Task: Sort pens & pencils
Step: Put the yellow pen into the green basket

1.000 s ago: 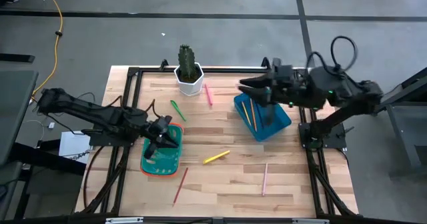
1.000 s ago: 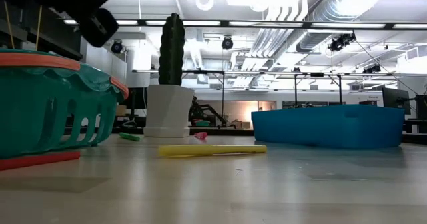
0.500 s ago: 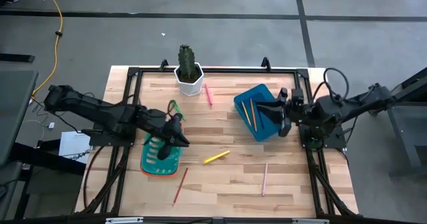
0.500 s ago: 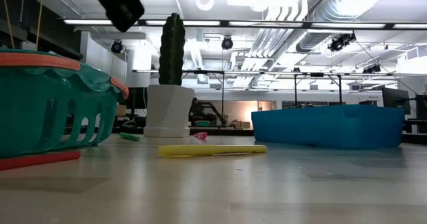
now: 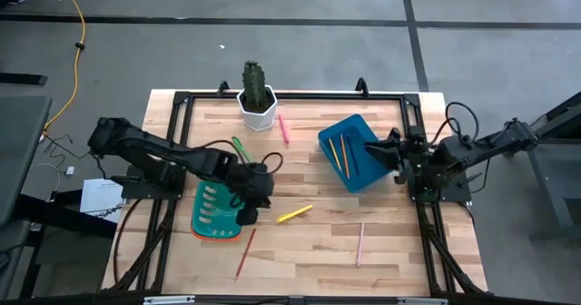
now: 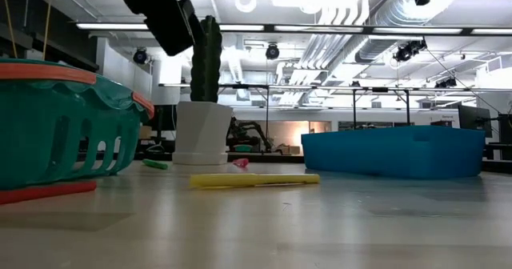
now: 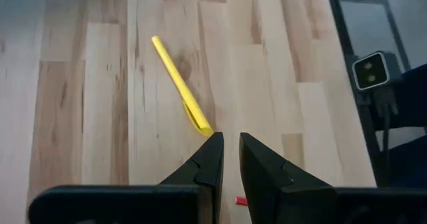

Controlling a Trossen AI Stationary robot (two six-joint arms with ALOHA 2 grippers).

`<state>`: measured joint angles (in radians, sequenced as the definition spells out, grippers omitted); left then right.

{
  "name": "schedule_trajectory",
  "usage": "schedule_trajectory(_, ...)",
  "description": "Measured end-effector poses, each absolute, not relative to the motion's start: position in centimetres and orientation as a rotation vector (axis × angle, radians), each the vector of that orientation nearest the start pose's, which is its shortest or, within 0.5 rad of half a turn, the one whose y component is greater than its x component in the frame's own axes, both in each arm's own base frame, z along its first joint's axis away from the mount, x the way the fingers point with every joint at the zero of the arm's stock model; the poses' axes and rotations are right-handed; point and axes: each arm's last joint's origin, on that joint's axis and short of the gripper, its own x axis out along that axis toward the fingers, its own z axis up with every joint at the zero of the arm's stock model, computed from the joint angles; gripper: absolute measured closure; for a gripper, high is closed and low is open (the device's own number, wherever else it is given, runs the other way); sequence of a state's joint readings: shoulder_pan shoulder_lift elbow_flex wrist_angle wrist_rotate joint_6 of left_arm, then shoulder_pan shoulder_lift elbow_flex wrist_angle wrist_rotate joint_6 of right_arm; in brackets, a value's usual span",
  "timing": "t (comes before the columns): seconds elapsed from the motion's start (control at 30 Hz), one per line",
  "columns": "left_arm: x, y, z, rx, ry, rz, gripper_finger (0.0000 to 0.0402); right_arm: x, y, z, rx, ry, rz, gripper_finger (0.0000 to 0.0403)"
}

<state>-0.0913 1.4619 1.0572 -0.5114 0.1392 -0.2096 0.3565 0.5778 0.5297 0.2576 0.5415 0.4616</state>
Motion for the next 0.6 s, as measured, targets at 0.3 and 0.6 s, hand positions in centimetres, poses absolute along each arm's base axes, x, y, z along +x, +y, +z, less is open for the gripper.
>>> schedule_trajectory(0.3,32.6,-1.9,24.6,-0.215,1.067,-0.018,0.0329,13.0,3.2,30.5,0.515,-0.125,-0.161,0.0322)
schedule_trajectory(0.6,34.8,-1.4,23.6,-0.234,1.096,-0.004,0.0283,12.5,3.1,29.9,0.532,-0.067,-0.173,0.0322)
